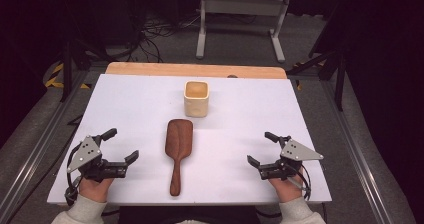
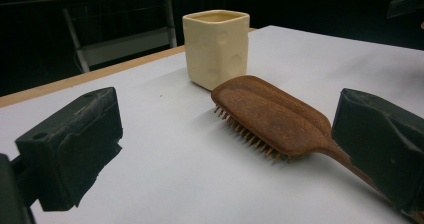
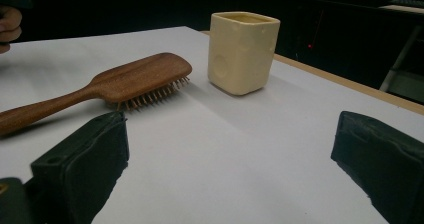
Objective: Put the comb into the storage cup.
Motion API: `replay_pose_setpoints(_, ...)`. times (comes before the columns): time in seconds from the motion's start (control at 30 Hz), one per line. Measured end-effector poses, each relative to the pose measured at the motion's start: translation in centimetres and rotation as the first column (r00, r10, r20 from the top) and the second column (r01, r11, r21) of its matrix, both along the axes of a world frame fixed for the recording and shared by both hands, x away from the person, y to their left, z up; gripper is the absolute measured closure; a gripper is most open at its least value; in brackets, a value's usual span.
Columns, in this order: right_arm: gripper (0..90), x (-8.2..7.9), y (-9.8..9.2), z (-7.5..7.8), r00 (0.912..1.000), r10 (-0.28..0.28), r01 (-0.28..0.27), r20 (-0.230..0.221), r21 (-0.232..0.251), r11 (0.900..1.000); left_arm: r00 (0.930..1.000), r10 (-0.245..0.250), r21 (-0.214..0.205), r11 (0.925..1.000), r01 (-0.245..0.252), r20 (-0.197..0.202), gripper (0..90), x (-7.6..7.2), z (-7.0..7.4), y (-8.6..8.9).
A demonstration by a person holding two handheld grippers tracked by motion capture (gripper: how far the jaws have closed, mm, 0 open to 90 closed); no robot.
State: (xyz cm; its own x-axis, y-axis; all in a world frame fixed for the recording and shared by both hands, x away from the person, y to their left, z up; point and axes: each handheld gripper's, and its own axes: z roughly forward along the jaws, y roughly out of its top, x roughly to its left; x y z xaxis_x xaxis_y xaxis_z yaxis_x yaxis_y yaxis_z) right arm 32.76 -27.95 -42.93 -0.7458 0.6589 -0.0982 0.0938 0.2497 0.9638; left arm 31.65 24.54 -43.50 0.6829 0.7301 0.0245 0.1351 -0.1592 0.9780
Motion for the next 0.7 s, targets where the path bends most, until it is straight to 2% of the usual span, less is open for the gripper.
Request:
replay_pose_setpoints(0.17, 2.6, -0.03, 0.16, -0.01, 1.0, 0.008, -0.008, -0.005, -0.006, 1.0, 1.0, 0.001, 0.014, 0.9999, -0.001, 0.009, 0.9, -0.07, 0.08, -0.13)
replay_pose_setpoints(0.7, 3.1, 0.0, 0.44, 0.06, 0.9997, 0.021, -0.021, -0.014, -0.01, 0.9997, 1.0, 0.002, 0.015, 0.9999, -0.002, -0.001, 1.2, -0.05, 0.1, -0.06)
